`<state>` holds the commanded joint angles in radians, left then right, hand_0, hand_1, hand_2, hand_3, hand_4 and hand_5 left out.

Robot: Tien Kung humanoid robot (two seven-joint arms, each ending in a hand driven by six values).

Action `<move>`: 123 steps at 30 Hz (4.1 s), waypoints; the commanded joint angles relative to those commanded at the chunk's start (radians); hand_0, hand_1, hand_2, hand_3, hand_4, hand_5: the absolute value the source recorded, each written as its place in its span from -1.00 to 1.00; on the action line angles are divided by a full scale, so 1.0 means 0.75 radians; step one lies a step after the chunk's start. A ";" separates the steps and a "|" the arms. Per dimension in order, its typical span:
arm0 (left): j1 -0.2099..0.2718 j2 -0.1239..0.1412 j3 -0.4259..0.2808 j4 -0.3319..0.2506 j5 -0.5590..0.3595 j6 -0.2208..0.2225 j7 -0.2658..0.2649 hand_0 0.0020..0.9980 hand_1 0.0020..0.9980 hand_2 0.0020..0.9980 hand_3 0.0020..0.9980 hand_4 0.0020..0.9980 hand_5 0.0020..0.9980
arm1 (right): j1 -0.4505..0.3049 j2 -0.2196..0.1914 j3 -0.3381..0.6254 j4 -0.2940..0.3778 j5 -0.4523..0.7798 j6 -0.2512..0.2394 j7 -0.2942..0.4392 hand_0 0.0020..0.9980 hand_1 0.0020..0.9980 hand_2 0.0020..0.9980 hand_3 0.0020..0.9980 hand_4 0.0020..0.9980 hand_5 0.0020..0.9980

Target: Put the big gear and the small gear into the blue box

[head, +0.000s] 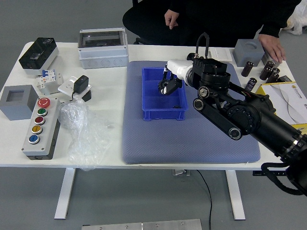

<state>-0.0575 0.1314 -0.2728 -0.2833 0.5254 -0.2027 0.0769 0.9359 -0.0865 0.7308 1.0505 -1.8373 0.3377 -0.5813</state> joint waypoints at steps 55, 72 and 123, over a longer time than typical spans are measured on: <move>0.007 0.014 -0.041 -0.001 0.024 -0.001 0.001 0.74 0.70 0.69 0.62 0.23 -0.27 | -0.043 -0.223 0.143 0.180 -0.038 0.068 -0.043 -0.03 0.12 0.40 0.68 0.80 0.03; 0.005 0.019 -0.075 -0.003 0.039 -0.002 0.000 0.74 0.70 0.69 0.62 0.23 -0.27 | -0.112 -0.377 0.222 0.255 -0.055 0.076 -0.055 0.24 0.27 0.46 0.60 0.45 0.02; 0.009 0.039 -0.125 -0.003 0.062 -0.003 -0.001 0.74 0.70 0.68 0.61 0.23 -0.26 | -0.307 -0.621 0.445 0.393 -0.080 -0.058 -0.038 0.74 0.67 0.78 0.54 -0.14 0.52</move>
<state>-0.0507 0.1607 -0.3669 -0.2853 0.5717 -0.2050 0.0759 0.7058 -0.5519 1.0647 1.3456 -1.8970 0.2940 -0.6100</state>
